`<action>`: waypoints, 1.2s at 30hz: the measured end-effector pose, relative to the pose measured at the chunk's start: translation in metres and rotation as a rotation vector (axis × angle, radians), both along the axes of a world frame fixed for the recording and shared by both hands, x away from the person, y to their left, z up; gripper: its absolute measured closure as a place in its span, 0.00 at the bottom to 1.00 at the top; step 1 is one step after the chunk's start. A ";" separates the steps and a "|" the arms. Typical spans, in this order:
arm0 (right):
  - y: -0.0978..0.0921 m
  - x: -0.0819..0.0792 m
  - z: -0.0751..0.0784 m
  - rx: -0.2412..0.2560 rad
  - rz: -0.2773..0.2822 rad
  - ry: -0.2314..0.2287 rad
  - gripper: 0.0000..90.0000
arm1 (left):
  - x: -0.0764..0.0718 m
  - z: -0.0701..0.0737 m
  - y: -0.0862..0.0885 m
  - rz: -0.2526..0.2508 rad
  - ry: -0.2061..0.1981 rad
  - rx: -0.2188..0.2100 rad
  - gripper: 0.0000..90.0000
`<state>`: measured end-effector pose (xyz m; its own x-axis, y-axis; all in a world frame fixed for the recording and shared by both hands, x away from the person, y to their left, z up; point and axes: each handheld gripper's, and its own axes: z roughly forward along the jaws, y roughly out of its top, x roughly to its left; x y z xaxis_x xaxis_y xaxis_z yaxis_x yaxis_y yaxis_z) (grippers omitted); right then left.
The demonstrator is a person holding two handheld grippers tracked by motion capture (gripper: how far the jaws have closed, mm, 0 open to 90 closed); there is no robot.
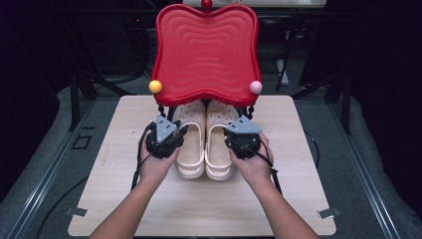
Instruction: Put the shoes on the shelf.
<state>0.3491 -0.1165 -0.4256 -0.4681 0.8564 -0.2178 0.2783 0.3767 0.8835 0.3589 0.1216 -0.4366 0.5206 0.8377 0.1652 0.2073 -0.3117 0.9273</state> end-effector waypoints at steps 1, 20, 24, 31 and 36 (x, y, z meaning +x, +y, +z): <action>-0.001 0.000 0.001 0.001 0.000 0.006 0.78 | 0.000 0.000 0.000 -0.006 0.000 -0.003 0.72; -0.004 -0.024 0.012 -0.003 0.062 -0.008 0.60 | -0.020 0.010 0.004 -0.049 0.019 -0.002 0.59; -0.008 -0.035 0.017 0.012 0.083 -0.008 0.57 | -0.031 0.016 0.010 -0.074 0.026 -0.003 0.58; -0.011 -0.065 0.019 0.030 0.136 -0.040 0.56 | -0.056 0.023 0.021 -0.114 0.016 -0.025 0.57; -0.014 -0.084 0.015 0.037 0.164 -0.044 0.56 | -0.075 0.022 0.027 -0.133 0.025 -0.027 0.57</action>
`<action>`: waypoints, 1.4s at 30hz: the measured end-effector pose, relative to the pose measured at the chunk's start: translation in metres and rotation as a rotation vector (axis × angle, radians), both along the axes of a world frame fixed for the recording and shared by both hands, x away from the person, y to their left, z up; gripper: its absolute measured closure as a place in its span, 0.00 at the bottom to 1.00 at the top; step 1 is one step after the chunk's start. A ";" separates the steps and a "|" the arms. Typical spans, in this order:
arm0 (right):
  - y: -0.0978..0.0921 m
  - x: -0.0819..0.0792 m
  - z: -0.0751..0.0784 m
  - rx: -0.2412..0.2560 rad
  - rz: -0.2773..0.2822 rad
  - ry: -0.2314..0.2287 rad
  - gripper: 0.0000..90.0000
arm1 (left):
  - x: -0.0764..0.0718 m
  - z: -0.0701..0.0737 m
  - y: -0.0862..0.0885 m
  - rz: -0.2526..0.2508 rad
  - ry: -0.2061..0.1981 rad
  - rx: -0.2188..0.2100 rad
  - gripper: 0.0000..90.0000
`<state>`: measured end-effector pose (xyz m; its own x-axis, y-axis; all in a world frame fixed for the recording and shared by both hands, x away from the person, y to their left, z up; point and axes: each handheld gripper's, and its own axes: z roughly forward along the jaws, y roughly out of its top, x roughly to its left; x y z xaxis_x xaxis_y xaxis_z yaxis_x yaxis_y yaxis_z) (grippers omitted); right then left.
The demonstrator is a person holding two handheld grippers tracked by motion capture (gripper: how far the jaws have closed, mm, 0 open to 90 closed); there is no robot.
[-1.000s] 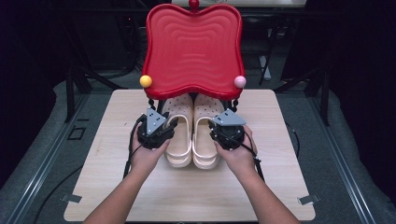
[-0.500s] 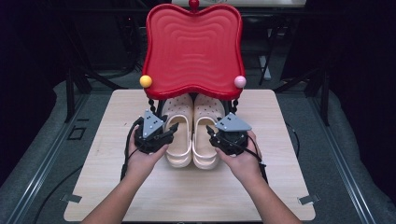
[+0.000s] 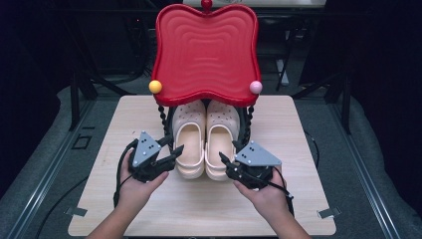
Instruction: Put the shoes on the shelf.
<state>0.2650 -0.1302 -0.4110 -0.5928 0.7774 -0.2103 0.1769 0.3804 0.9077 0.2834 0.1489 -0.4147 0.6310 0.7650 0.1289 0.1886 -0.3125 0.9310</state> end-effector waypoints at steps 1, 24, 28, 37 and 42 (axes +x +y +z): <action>0.000 -0.004 -0.003 0.002 0.007 0.003 0.56 | 0.000 0.000 0.000 0.000 0.000 0.000 0.57; -0.002 -0.042 -0.059 0.028 0.094 0.100 0.63 | -0.043 -0.055 0.012 -0.042 0.089 0.021 0.56; 0.001 -0.043 -0.066 0.017 0.086 0.125 0.70 | -0.043 -0.063 0.010 -0.046 0.123 0.021 0.63; 0.003 -0.040 -0.080 -0.034 0.065 0.173 0.86 | -0.043 -0.080 0.005 -0.058 0.171 0.022 0.77; 0.005 -0.037 -0.086 -0.030 0.065 0.200 0.97 | -0.041 -0.087 0.000 -0.067 0.191 0.028 0.87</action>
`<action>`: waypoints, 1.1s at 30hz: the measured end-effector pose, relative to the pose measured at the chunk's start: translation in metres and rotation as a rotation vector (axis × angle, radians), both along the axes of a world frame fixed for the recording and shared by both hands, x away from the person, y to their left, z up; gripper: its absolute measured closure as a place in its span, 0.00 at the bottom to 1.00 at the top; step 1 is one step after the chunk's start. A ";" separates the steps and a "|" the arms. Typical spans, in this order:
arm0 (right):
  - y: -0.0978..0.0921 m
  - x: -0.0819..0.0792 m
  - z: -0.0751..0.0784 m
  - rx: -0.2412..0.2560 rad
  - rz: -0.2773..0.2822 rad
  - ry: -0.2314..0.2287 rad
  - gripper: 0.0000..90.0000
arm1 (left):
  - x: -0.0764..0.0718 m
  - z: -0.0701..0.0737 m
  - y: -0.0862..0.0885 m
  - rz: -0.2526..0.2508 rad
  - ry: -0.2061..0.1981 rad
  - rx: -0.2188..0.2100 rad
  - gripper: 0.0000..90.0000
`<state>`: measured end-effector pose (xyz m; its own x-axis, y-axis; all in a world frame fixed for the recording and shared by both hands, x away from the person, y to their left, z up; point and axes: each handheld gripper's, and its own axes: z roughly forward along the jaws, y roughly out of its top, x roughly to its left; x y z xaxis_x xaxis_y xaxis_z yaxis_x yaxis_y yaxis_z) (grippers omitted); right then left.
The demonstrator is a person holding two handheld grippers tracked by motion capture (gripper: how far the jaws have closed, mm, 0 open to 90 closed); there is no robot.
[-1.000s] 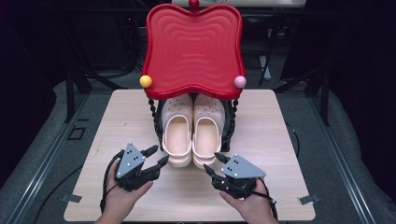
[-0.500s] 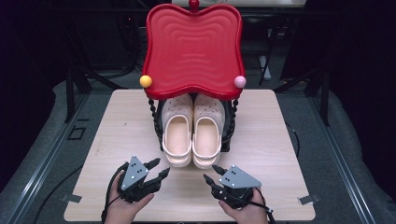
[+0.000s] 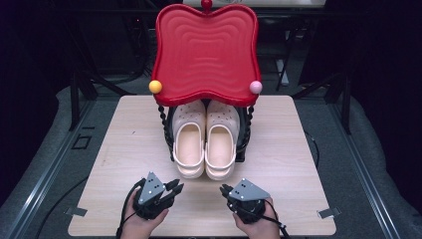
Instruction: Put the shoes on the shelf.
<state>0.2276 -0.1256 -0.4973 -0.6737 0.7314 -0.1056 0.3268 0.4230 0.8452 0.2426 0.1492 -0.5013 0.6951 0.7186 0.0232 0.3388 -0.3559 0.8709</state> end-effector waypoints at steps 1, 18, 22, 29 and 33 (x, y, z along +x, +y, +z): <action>0.000 0.001 -0.001 0.000 -0.003 0.002 0.99 | 0.000 -0.001 -0.001 0.001 -0.002 0.002 0.89; -0.001 0.019 -0.013 0.089 -0.007 0.129 1.00 | 0.013 -0.009 -0.013 -0.005 0.041 -0.004 1.00; -0.003 0.026 -0.013 0.122 -0.007 0.166 1.00 | 0.015 -0.007 -0.017 -0.005 0.046 0.006 1.00; -0.004 0.030 -0.014 0.145 -0.015 0.194 1.00 | 0.018 -0.006 -0.017 0.002 0.074 -0.015 1.00; -0.005 0.031 -0.012 0.169 -0.019 0.204 1.00 | 0.018 -0.005 -0.015 0.003 0.073 -0.011 1.00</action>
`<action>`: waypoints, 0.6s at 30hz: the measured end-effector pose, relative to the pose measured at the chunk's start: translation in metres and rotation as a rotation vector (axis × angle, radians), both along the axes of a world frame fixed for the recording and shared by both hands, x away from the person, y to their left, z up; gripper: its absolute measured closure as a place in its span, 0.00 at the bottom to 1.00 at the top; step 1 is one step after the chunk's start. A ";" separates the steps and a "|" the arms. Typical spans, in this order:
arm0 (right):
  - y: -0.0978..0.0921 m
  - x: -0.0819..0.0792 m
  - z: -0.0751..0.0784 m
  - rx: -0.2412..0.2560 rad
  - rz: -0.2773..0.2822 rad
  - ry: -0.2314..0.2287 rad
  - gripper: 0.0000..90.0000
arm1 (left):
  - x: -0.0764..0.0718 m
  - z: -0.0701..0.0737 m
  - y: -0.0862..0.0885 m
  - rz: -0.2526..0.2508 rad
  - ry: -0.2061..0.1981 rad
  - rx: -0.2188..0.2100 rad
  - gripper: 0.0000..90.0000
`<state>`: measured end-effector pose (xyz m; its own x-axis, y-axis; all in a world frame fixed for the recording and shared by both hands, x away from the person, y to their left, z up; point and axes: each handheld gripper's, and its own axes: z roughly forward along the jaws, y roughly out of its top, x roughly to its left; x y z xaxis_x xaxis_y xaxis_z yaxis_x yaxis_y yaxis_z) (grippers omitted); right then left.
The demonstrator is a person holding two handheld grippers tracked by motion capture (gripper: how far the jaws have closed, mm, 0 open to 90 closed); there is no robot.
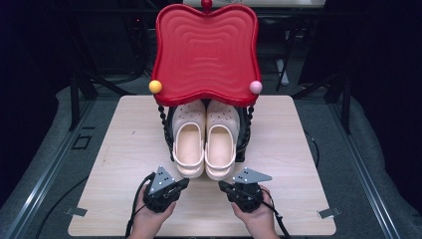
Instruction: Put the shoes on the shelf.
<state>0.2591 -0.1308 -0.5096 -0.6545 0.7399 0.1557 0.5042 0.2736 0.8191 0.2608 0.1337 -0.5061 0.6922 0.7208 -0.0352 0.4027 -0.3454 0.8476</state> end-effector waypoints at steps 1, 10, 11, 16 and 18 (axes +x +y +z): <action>-0.001 0.001 0.000 0.007 -0.004 -0.004 1.00 | 0.000 0.000 0.000 0.005 -0.001 0.005 1.00; -0.001 0.001 0.006 -0.002 -0.011 -0.026 1.00 | 0.002 0.005 0.004 0.018 -0.007 0.021 1.00; -0.001 0.001 0.008 -0.007 -0.013 -0.027 1.00 | 0.003 0.006 0.005 0.017 -0.010 0.021 1.00; -0.003 0.004 0.009 -0.020 -0.025 -0.026 1.00 | 0.006 0.010 0.006 0.022 -0.018 0.020 1.00; -0.005 0.006 0.008 -0.010 -0.040 -0.028 1.00 | 0.007 0.011 0.007 0.025 -0.020 0.022 1.00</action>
